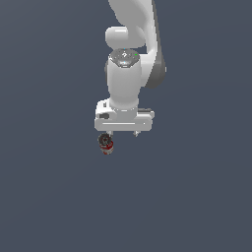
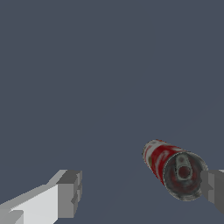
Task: Pick up the object and move it to a goal position.
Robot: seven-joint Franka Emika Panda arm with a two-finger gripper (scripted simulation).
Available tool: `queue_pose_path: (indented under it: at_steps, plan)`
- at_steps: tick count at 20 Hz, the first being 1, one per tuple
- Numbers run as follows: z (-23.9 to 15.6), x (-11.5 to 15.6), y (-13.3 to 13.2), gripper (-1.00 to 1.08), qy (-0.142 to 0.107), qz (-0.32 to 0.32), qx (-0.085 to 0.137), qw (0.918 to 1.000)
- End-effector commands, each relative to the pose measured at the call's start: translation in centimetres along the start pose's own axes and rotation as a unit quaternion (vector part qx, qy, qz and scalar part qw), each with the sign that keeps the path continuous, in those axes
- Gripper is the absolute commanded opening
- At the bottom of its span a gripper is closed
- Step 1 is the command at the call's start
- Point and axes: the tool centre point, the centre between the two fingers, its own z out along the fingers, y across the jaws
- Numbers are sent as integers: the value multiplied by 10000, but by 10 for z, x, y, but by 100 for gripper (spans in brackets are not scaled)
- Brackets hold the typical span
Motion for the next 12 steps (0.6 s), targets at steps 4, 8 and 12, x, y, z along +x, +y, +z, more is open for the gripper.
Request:
queue_pose_path:
  at_steps: [4, 8, 12]
  plan:
    - [-4, 3, -2, 100, 53, -10, 5, 10000]
    - [-21, 13, -11, 100, 246, -43, 23, 9997]
    - [-26, 16, -14, 100, 302, -48, 28, 9995]
